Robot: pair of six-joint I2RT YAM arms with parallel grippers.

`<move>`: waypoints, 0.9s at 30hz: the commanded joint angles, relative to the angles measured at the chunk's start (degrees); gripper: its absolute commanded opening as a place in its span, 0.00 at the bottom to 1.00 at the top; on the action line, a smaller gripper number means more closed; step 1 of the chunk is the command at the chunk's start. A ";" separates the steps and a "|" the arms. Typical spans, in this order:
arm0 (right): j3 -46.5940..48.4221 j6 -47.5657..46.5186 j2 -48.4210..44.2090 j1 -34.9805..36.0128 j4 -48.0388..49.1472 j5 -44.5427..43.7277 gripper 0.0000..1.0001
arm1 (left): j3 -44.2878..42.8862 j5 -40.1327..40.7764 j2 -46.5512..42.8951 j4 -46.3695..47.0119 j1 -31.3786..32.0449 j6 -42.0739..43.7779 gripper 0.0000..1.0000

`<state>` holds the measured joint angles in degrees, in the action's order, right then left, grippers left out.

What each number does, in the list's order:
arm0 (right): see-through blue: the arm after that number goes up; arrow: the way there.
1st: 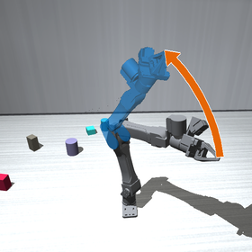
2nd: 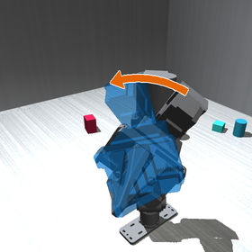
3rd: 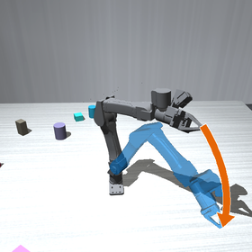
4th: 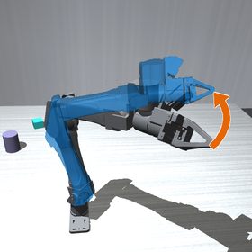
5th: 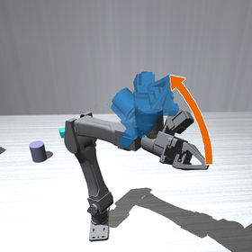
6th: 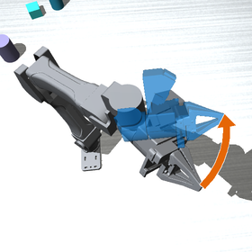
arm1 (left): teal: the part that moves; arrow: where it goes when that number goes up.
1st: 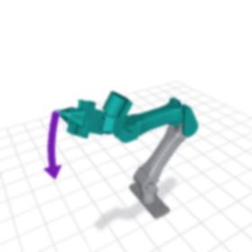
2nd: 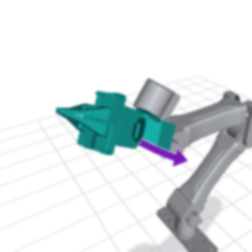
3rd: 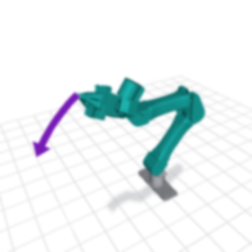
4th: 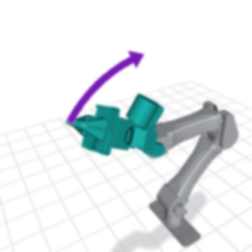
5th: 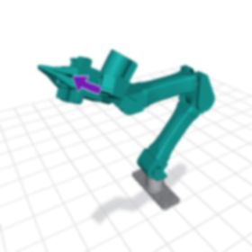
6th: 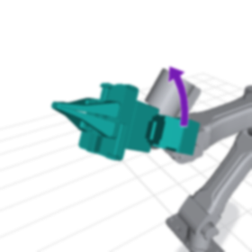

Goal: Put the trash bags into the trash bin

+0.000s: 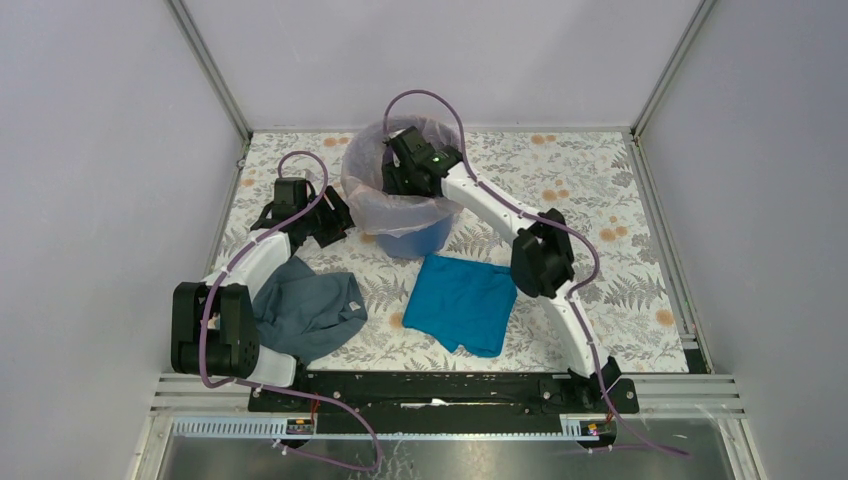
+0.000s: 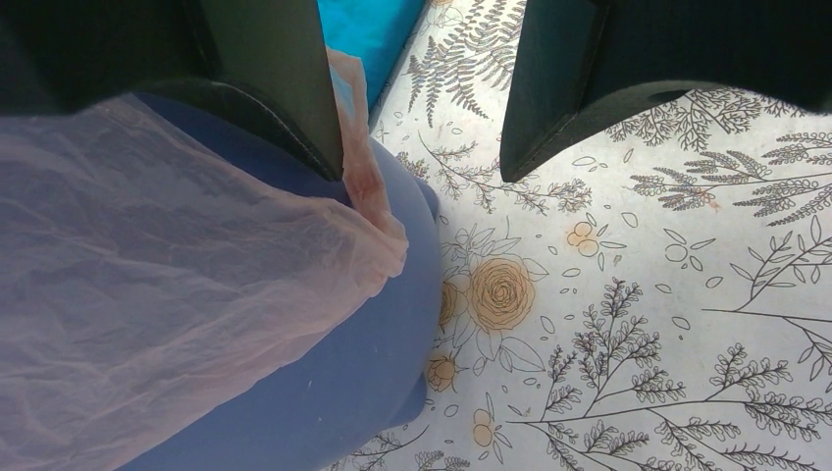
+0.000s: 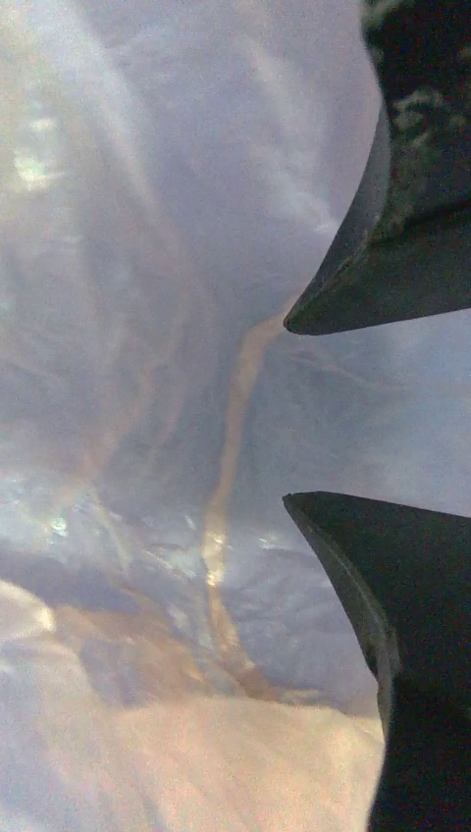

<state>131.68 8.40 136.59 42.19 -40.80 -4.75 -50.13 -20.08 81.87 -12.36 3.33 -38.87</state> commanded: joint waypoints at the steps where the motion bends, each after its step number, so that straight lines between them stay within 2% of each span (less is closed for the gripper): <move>1: -6.80 3.41 -12.07 0.26 4.92 4.45 0.56 | -0.17 0.34 -1.43 2.00 0.18 0.89 0.63; 3: -8.53 4.04 -13.31 0.26 6.55 4.66 0.30 | -0.29 0.22 -1.23 2.29 0.25 0.60 0.63; 4: -8.19 4.21 -13.38 0.26 6.21 4.63 0.25 | -0.39 0.10 -1.07 2.33 0.27 0.56 0.63; 8: -4.47 4.55 -12.66 0.28 3.52 6.30 0.25 | -0.48 0.27 -1.30 2.27 0.27 0.72 0.63; 9: -3.74 4.66 -12.71 0.27 2.96 6.49 0.27 | -0.38 0.44 -1.51 2.16 0.27 0.77 0.63; 12: -3.16 5.19 -14.91 0.26 2.56 6.75 0.47 | -0.11 0.89 -1.89 1.81 0.27 1.05 0.63; 14: -3.40 5.27 -17.13 0.34 2.78 6.93 0.56 | -0.06 1.11 -2.07 1.48 0.27 1.44 0.64; 19: -4.29 4.42 -23.91 0.35 2.74 7.29 0.70 | -0.79 2.61 -3.15 -0.24 0.23 2.52 0.67; 22: -6.98 2.98 -29.39 0.34 2.93 7.34 0.76 | -4.13 7.62 -5.31 -6.17 -0.93 6.32 0.75; 27: -19.15 0.87 -42.08 0.35 8.52 6.77 0.87 | -7.13 10.70 -11.44 -11.10 -6.21 9.32 0.90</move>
<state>118.45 11.40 102.94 42.24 -36.51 1.61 -52.86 -14.04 76.82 -20.73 0.67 -33.17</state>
